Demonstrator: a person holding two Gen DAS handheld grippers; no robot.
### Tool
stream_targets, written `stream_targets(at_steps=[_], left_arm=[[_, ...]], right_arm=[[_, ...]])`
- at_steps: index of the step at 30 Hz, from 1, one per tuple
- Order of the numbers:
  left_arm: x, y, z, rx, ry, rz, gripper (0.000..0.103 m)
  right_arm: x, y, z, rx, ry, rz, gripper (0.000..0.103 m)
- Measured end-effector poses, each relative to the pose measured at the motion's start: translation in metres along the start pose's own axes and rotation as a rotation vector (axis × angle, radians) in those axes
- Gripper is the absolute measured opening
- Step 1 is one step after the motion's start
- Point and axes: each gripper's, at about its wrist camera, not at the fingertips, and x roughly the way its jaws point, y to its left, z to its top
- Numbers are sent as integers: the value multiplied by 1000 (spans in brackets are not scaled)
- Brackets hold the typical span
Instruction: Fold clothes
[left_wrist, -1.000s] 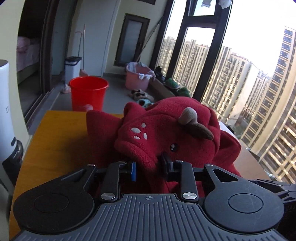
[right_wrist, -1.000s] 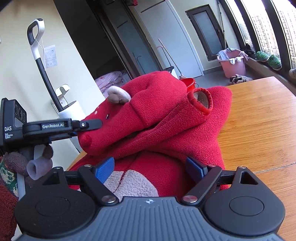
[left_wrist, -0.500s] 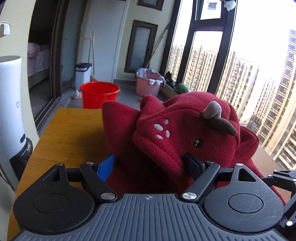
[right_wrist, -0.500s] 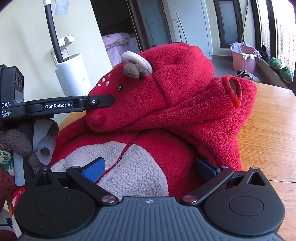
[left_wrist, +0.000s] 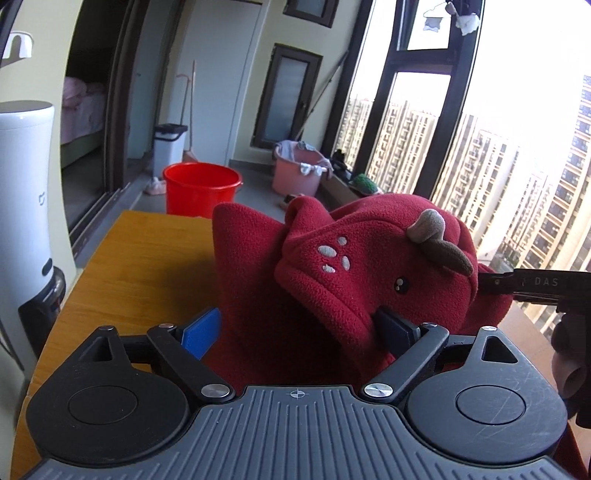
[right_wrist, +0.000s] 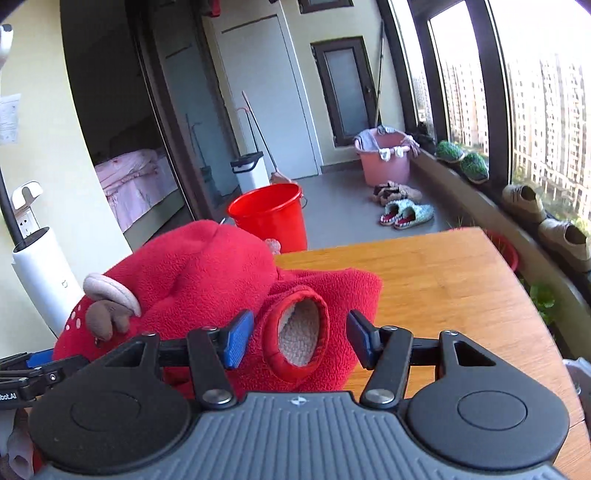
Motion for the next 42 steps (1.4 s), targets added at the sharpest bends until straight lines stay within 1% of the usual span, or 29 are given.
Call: stream_targets(at_steps=[1,2,3,5,6,8,11,12,13,15,16,18,19,20,22,23,24,25,26,27,28,30,32,33,36,37,40,42], left_arm=[[-1,0,0,2,-2,1,95],[-1,1,0,4,-3,2,95],[-1,1,1,3,-6,4,96],[0,3,2,-7,-14,11,96],[0,4,3,-13,-18,14,97],[-1,8,5,-27,-26,19,99],[-7,10,9,-22,-43,35,99],[-10,9,11,-16,-53,41,99],[-16,9,14,-11,-72,45,98],[-32,6,22,-12,-121,38,98],[-41,4,28,-16,-152,10,97],[-58,-3,39,-25,-216,-70,97],[-63,-7,43,-25,-239,-108,97],[-65,-13,45,-18,-243,-149,97],[-55,-30,43,13,-202,-245,97],[-44,-35,38,29,-171,-253,97],[-30,-42,31,49,-133,-242,97],[-15,-46,23,63,-94,-227,94],[-1,-46,13,70,-56,-208,92],[13,-45,0,73,-19,-186,90],[23,-44,-10,77,5,-170,90],[27,-42,-21,85,8,-159,90],[24,-43,-21,97,1,-153,93],[25,-42,-23,101,10,-152,93],[25,-42,-24,107,12,-148,94],[24,-42,-25,108,11,-148,95],[23,-41,-25,105,13,-150,95],[22,-40,-26,101,13,-154,96]], right_arm=[[4,-1,0,19,14,19,33],[7,-1,1,38,27,37,18],[11,-2,1,57,41,56,16],[-4,-2,9,87,-15,123,13],[-12,-2,12,91,-37,139,12],[-15,-6,11,73,-39,106,12],[3,-22,-16,59,75,-12,12],[6,-30,-29,64,80,-10,13],[3,-34,-36,67,59,4,12],[-2,-36,-36,86,45,13,13],[-3,-35,-35,82,46,12,13],[-1,-29,-35,38,44,-1,14],[-1,-26,-36,21,42,-8,14],[0,-24,-37,10,40,-13,17],[-2,-20,-37,-19,31,-28,17],[-2,-18,-38,-37,27,-36,17],[-2,-17,-37,-64,26,-46,19],[-2,-17,-35,-81,28,-54,21],[-2,-18,-33,-93,32,-61,28],[-1,-20,-30,-101,39,-66,31],[-1,-21,-26,-111,50,-65,32],[-7,-17,-16,-137,53,-60,32],[-18,-8,-2,-176,7,-49,32],[-25,-1,9,-189,-28,-27,32],[-36,22,41,-181,-91,108,32],[-35,29,49,-175,-98,153,32],[-20,47,64,-159,-80,261,32],[1,53,63,-155,-29,277,32]])
